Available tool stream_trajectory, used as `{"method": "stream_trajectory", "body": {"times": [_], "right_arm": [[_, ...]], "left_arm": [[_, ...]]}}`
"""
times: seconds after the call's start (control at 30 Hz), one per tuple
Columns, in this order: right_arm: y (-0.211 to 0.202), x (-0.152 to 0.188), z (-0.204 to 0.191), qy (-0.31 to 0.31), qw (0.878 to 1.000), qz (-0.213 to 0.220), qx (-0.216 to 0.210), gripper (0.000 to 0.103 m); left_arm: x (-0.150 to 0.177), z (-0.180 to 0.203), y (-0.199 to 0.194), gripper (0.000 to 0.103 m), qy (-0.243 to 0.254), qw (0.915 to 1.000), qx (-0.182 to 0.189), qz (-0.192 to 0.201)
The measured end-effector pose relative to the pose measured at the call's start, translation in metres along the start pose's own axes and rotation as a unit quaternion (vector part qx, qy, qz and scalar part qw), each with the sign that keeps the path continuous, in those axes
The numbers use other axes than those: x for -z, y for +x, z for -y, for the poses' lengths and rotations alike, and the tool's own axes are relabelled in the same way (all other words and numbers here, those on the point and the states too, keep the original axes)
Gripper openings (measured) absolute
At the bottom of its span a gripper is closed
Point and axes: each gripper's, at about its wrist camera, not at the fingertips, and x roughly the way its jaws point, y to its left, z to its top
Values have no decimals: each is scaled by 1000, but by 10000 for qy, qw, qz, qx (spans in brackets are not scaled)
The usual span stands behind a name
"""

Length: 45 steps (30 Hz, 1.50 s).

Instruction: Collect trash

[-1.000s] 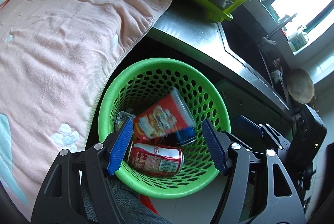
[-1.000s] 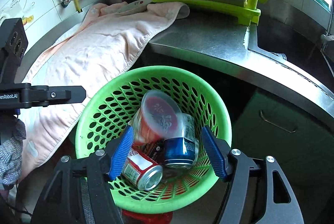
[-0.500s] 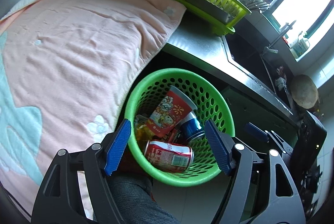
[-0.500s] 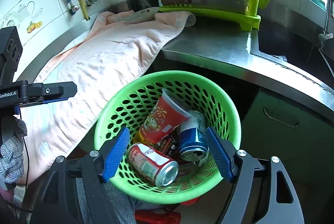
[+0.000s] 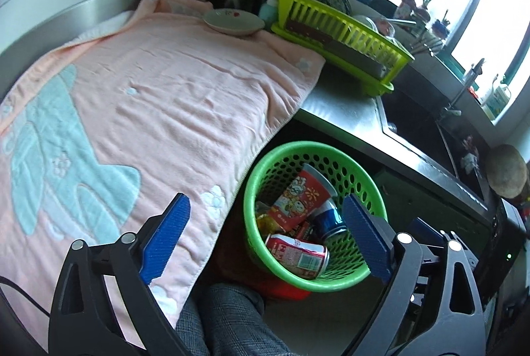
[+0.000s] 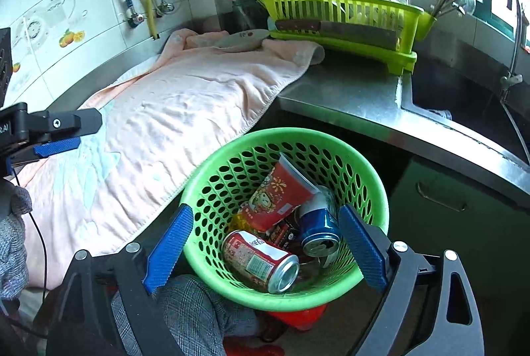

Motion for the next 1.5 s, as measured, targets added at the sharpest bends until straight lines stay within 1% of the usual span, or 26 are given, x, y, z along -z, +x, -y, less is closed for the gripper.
{"method": "stream_trajectory", "body": {"times": [0.1,0.3,0.57,0.7,0.77,0.97,1.2,1.3,1.5], "right_arm": [[-7,0,-4,-21,9999,100,-18,89],[-20,0,-13,-52,9996,288,30,93],[-27,-1,-29,-26,9994,348,-21,94],[-27,0,-37,-15,9993,360,-47,94],[-27,0,-39,-15,9994,352,-44,94],[-27,3,-47,-107,9991,367,159,95],[-23,4,-54,-159,9990,321,257,95],[-21,3,-56,-156,9990,318,257,95],[-18,2,-60,-146,9992,298,224,95]], "left_arm": [[4,-1,-16,97,-27,9995,-247,196],[11,-13,-46,98,-9,9958,-708,581],[20,-41,-82,98,-4,9885,-1190,931],[23,-48,-94,98,79,9841,-1399,1094],[26,-52,-98,98,66,9830,-1428,1149],[33,-55,-103,98,151,9755,-1778,1290],[36,-60,-101,98,170,9758,-1778,1264],[37,-61,-101,98,230,9751,-1790,1292],[41,-65,-98,98,288,9767,-1728,1236]]}}
